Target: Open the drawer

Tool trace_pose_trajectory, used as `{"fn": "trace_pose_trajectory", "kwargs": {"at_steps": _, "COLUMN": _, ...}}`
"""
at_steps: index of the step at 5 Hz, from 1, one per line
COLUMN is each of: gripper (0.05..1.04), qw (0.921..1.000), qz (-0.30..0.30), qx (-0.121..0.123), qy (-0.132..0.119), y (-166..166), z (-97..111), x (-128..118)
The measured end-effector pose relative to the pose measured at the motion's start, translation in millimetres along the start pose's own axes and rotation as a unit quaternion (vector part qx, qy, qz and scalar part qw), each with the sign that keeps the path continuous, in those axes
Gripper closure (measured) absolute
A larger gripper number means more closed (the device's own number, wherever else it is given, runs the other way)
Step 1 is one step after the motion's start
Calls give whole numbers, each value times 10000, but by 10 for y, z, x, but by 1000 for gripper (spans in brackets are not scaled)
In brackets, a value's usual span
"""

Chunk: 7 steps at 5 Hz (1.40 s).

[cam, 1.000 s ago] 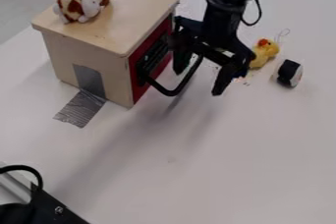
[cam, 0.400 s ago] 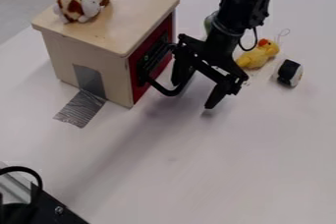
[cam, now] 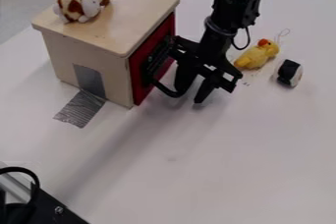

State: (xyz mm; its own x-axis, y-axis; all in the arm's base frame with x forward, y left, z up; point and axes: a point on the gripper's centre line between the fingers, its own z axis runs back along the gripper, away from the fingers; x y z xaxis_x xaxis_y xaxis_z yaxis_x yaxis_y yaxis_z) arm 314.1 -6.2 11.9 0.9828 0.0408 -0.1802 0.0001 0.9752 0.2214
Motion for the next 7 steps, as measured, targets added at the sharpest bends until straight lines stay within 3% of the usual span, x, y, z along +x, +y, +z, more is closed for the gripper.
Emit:
{"fn": "trace_pose_trajectory", "kwargs": {"at_steps": 1, "gripper": 904, "qw": 10000, "qz": -21, "qx": -36, "qy": -22, "y": -43, "z": 45, "x": 20}}
{"fn": "trace_pose_trajectory", "kwargs": {"at_steps": 2, "gripper": 951, "qw": 9999, "qz": -91, "qx": -97, "qy": -41, "y": -180, "z": 91, "x": 18}}
{"fn": "trace_pose_trajectory", "kwargs": {"at_steps": 5, "gripper": 959, "qw": 9990, "qz": -387, "qx": -164, "qy": -138, "y": -789, "z": 272, "x": 34}}
{"fn": "trace_pose_trajectory", "kwargs": {"at_steps": 6, "gripper": 922, "qw": 9992, "qz": -335, "qx": -197, "qy": -117, "y": -818, "z": 286, "x": 51}}
{"fn": "trace_pose_trajectory", "kwargs": {"at_steps": 7, "gripper": 692, "qw": 9989, "qz": -385, "qx": -137, "qy": -239, "y": -881, "z": 332, "x": 60}}
